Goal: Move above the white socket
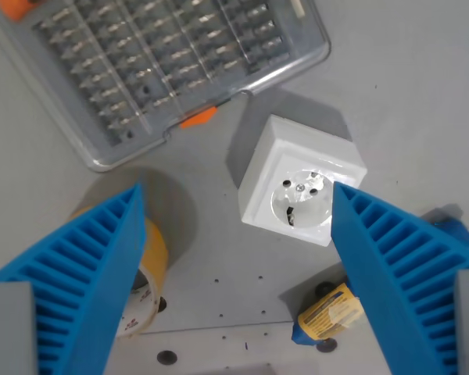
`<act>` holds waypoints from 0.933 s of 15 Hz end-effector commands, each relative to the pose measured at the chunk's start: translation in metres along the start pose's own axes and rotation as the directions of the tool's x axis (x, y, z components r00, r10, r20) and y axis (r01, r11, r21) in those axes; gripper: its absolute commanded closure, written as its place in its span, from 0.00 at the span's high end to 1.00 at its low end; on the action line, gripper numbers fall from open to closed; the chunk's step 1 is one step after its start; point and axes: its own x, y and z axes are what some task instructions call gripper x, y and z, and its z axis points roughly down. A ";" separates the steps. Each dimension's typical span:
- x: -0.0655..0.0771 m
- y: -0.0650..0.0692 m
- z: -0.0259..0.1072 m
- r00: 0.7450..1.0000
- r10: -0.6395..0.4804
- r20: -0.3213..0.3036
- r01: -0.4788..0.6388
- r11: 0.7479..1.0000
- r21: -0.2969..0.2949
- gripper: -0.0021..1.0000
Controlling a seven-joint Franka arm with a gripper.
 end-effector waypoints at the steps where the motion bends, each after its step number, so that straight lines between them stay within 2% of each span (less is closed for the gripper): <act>1: -0.013 0.007 0.010 0.974 0.202 -0.107 -0.199 0.979 0.032 1.00; 14: -0.036 0.030 0.051 0.936 0.340 -0.094 -0.336 0.940 0.057 1.00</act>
